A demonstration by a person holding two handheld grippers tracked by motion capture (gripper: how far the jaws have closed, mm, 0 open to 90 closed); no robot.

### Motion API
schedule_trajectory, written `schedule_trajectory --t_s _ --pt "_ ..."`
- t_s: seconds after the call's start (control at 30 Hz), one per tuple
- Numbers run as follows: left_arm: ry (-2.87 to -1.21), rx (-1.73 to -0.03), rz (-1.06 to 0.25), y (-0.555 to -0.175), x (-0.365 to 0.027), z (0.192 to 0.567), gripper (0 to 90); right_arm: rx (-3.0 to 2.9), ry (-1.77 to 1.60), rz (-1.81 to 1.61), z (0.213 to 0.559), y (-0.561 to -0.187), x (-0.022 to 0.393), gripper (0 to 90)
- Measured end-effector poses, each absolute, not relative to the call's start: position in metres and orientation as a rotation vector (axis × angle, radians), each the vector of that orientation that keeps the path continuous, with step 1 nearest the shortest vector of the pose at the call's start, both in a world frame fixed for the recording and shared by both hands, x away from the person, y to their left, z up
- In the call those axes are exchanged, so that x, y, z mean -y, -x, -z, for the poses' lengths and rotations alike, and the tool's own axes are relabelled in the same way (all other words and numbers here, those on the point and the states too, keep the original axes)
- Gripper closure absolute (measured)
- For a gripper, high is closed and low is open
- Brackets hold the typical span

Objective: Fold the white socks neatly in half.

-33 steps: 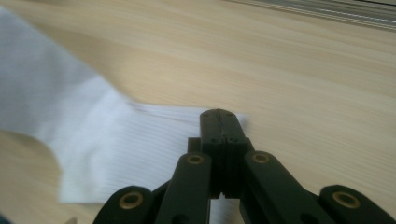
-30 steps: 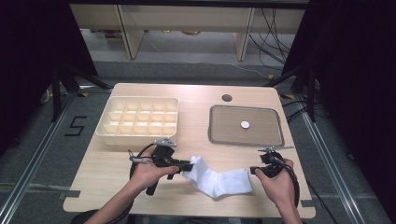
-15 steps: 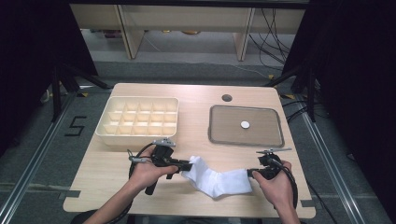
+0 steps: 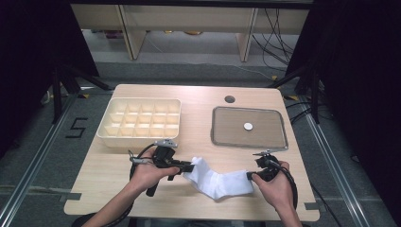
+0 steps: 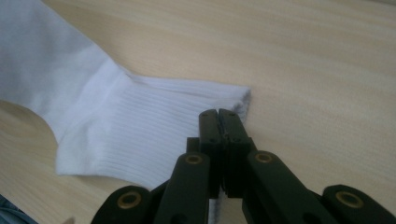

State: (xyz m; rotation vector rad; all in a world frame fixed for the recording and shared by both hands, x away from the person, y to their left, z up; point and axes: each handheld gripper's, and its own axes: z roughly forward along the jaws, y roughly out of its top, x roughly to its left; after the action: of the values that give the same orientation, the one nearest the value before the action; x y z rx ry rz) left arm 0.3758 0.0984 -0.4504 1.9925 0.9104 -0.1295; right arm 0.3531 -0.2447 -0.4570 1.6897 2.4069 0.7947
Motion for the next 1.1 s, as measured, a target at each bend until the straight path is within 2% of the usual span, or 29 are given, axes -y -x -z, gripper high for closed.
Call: schedule_trajectory --t_s 0.27,0.37,0.5,0.53,0.63,0.77,0.8,0.87,1.1 --pt "-1.998 -0.913 0.131 -0.376 -0.099 0.45 78.4 -2.393 -1.638 -0.889 0.442 -0.361 0.236 89.6" --pt "-1.998 -0.901 0.133 -0.377 -0.1 0.45 78.3 -2.381 -1.607 -0.889 0.451 -0.368 0.236 89.6" --pt "-1.995 -0.897 0.13 -0.377 -0.101 0.449 78.3 -2.393 -1.722 -0.756 0.466 -0.373 0.237 88.3" --pt "-1.999 -0.903 0.12 -0.378 -0.101 0.449 78.3 -2.352 -1.788 -0.747 0.467 -0.371 0.236 83.8" --pt "-1.996 -0.896 0.127 -0.38 -0.102 0.448 78.3 -2.325 -1.748 -0.791 0.463 -0.368 0.24 78.0" --pt "-1.987 -0.908 0.113 -0.379 -0.103 0.446 78.3 -2.327 -1.69 -0.838 0.456 -0.362 0.247 81.2" --pt "-1.985 -0.904 0.114 -0.38 -0.103 0.445 78.3 -2.327 -1.696 -0.825 0.454 -0.358 0.247 85.7" --pt "-1.985 -0.904 0.102 -0.38 -0.102 0.445 78.3 -2.334 -1.739 -0.781 0.456 -0.355 0.245 88.3" --pt "-1.986 -0.899 0.099 -0.38 -0.101 0.444 78.5 -2.37 -1.753 -0.765 0.471 -0.353 0.237 90.0"
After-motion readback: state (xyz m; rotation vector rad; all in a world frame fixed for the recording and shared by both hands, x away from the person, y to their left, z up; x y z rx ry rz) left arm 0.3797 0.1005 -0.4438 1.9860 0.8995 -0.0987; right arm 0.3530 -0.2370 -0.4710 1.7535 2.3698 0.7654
